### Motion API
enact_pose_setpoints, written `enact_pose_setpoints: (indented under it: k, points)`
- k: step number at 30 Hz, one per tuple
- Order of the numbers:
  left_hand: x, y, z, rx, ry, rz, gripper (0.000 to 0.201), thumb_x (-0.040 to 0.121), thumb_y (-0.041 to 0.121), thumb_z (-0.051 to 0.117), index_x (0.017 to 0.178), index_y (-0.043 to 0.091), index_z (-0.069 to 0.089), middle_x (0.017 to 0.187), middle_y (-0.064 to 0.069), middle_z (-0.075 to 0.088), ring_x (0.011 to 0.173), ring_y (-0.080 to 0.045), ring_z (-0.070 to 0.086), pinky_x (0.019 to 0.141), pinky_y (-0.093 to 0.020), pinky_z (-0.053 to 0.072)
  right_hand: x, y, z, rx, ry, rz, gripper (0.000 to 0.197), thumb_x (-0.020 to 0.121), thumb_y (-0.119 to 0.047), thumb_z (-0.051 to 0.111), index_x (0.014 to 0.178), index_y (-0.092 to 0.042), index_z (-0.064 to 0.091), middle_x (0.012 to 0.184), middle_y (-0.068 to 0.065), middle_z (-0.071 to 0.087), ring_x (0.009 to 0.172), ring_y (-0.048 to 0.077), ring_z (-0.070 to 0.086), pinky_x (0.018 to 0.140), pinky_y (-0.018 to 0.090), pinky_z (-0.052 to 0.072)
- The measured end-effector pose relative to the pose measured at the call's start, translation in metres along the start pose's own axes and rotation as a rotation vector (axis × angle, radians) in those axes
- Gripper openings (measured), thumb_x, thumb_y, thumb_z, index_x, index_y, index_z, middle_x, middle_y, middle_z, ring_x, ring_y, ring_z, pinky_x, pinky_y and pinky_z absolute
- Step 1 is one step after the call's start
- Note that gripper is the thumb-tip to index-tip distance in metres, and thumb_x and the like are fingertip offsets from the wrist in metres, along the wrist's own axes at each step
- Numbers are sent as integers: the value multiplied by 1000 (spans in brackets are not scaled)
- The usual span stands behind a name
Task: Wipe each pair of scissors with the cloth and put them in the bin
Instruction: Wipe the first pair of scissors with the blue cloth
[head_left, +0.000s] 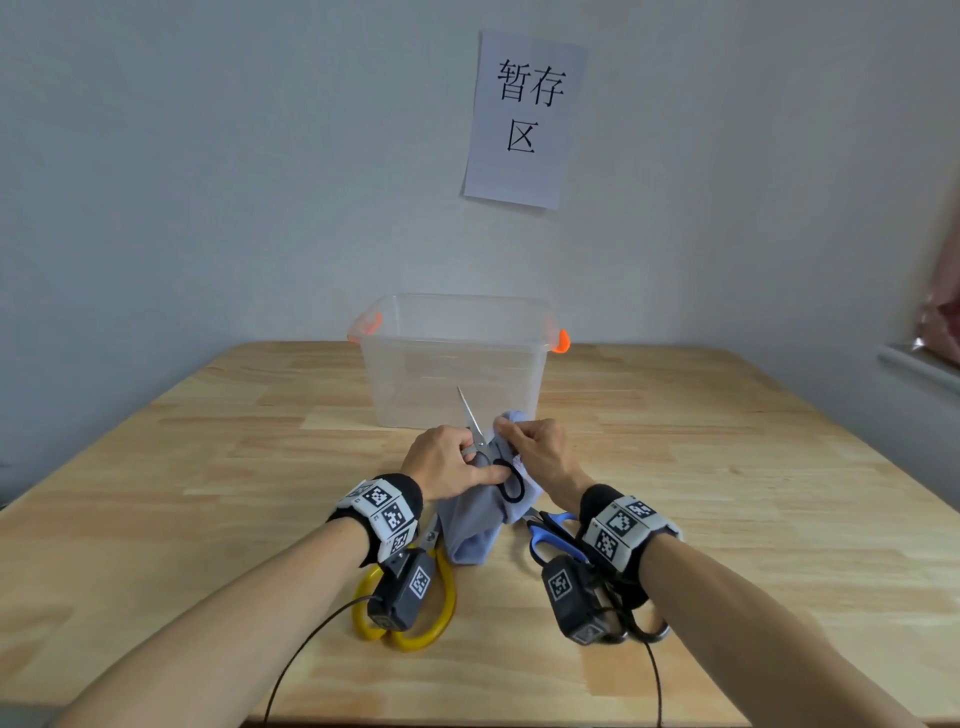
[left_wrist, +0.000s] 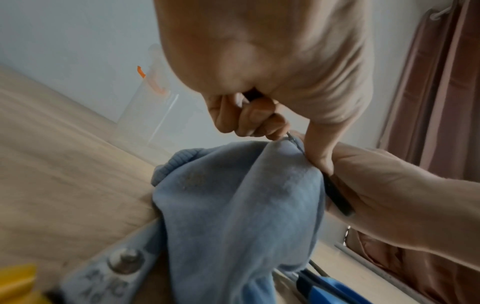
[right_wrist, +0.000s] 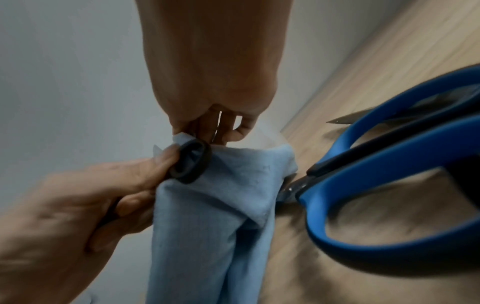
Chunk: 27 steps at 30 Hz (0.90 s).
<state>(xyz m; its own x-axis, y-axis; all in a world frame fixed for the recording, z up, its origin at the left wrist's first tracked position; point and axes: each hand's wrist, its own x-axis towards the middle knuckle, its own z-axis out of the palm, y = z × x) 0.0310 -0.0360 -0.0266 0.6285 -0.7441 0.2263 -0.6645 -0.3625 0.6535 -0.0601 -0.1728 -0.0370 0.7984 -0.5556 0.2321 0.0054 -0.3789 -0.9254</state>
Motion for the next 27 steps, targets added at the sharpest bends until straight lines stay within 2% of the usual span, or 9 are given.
enact_pose_setpoints:
  k: [2, 5, 10, 13, 15, 19, 23, 27]
  points:
    - [0, -2, -1, -5, -6, -4, 58, 67, 42, 88, 55, 20, 36, 53, 8, 39, 52, -13, 35, 54, -28, 30, 0, 1, 0, -13, -24, 12, 53, 99, -30, 59, 52, -9, 46, 51, 2, 37, 48, 12, 32, 51, 25, 29]
    - [1, -4, -3, 10, -21, -8, 55, 67, 40, 88, 55, 19, 39, 53, 7, 41, 53, -15, 38, 54, -29, 30, -8, 0, 5, -105, -151, -27, 53, 101, -28, 57, 51, -12, 45, 45, -6, 36, 42, 5, 29, 46, 19, 27]
    - [-1, 0, -3, 46, -13, -4, 58, 69, 42, 87, 56, 20, 36, 54, 7, 39, 52, -14, 36, 55, -29, 30, 0, 1, 0, -66, -46, -18, 58, 100, -29, 58, 48, -18, 37, 47, -5, 30, 43, 6, 25, 49, 23, 25]
    - [0, -2, -4, 31, -23, -19, 55, 68, 41, 88, 55, 20, 38, 53, 7, 41, 53, -15, 37, 53, -29, 30, -9, -3, 4, -103, -106, -26, 55, 101, -27, 56, 49, -16, 41, 44, -8, 33, 39, 4, 27, 45, 18, 25]
    - [-1, -1, -5, 45, -31, -16, 55, 69, 41, 87, 56, 20, 38, 53, 8, 40, 51, -14, 37, 51, -28, 28, -9, -3, 4, -141, -146, -27, 53, 101, -29, 56, 52, -13, 42, 47, -5, 33, 41, 4, 26, 45, 18, 24]
    - [-3, -1, -4, 65, -20, -11, 59, 70, 43, 87, 55, 20, 35, 53, 7, 38, 51, -14, 35, 53, -29, 28, 1, -1, -3, -81, -42, 2, 55, 100, -30, 57, 52, -12, 41, 51, 1, 33, 46, 9, 28, 51, 25, 26]
    - [1, -3, -8, 46, -30, -12, 59, 68, 42, 88, 54, 20, 35, 52, 7, 39, 52, -15, 36, 53, -30, 28, -7, -4, 6, -186, -145, -17, 51, 101, -31, 55, 55, -11, 48, 51, -1, 39, 43, 5, 29, 46, 19, 27]
    - [-1, -2, -8, 68, -14, -13, 59, 69, 44, 87, 54, 20, 35, 52, 7, 37, 51, -14, 35, 55, -30, 29, 4, -3, -1, -98, -31, 8, 51, 100, -31, 57, 56, -9, 45, 52, 2, 35, 44, 7, 28, 49, 22, 26]
